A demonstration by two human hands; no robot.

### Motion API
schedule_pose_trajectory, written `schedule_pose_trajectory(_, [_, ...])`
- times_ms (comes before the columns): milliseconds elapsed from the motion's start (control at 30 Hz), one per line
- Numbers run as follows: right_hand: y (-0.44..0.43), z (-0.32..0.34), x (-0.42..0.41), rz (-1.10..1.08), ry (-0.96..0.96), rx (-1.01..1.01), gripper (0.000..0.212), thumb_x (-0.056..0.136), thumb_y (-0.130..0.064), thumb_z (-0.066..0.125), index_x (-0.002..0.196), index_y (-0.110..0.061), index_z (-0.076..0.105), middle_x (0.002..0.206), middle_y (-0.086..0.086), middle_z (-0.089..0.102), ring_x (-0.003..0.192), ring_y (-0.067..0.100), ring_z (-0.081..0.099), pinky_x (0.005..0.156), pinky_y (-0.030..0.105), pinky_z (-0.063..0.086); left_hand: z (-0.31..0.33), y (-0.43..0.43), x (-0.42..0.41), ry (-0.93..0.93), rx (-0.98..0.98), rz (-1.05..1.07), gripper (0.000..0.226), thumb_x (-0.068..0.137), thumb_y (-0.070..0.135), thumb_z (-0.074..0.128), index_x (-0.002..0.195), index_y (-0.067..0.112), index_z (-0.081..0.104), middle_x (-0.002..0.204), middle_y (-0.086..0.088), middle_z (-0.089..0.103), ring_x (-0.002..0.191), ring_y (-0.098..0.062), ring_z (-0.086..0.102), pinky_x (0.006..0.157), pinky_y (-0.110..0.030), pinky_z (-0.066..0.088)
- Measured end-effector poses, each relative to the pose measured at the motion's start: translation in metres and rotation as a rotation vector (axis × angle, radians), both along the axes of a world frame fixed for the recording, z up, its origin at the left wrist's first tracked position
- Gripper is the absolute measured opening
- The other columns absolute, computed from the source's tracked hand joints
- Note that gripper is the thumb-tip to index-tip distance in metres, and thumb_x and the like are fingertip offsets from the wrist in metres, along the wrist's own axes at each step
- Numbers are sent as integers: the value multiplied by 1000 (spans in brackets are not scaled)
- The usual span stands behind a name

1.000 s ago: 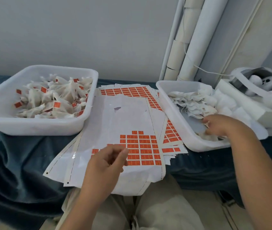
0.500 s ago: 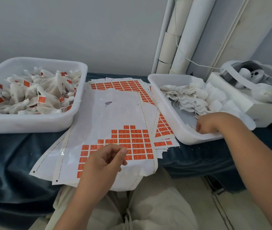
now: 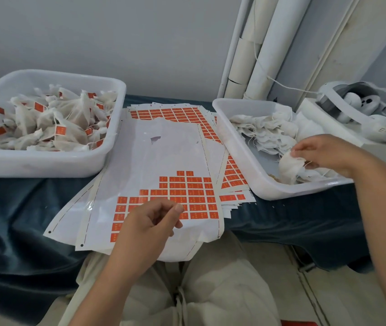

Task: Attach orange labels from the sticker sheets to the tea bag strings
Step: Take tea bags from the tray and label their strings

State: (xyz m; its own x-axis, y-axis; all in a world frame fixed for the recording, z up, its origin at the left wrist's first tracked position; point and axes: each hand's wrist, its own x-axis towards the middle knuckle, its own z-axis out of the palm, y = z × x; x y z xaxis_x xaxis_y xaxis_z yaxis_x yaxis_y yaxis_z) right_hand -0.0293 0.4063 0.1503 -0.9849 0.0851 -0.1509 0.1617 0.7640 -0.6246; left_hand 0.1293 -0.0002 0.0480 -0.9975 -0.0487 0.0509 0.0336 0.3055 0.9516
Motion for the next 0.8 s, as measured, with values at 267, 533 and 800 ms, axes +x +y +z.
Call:
schedule_pose_trajectory(267, [-72, 24, 49, 236, 284, -347, 20, 104, -24, 65, 99, -38, 78, 94, -10, 78, 82, 3, 72, 71, 18, 58, 13, 9, 10, 124, 153, 56, 31, 86, 58, 57, 100, 35, 72, 87, 18, 75, 82, -4, 72, 69, -10, 53])
schedule_pose_trajectory(533, [-177, -22, 99, 649, 32, -303, 10, 96, -46, 67, 102, -43, 74, 94, -14, 74, 83, -1, 67, 74, 15, 52, 18, 17, 22, 235, -9, -34, 42, 96, 54, 68, 136, 44, 60, 129, 30, 65, 122, 5, 61, 97, -11, 49])
schedule_pose_trajectory(800, [-199, -56, 124, 459, -97, -833, 48, 89, -68, 69, 111, -26, 81, 107, 10, 77, 101, 25, 75, 85, 32, 61, 16, 17, 19, 123, 70, 89, 15, 84, 41, 85, 81, 31, 73, 76, 16, 70, 67, -3, 64, 57, -12, 46])
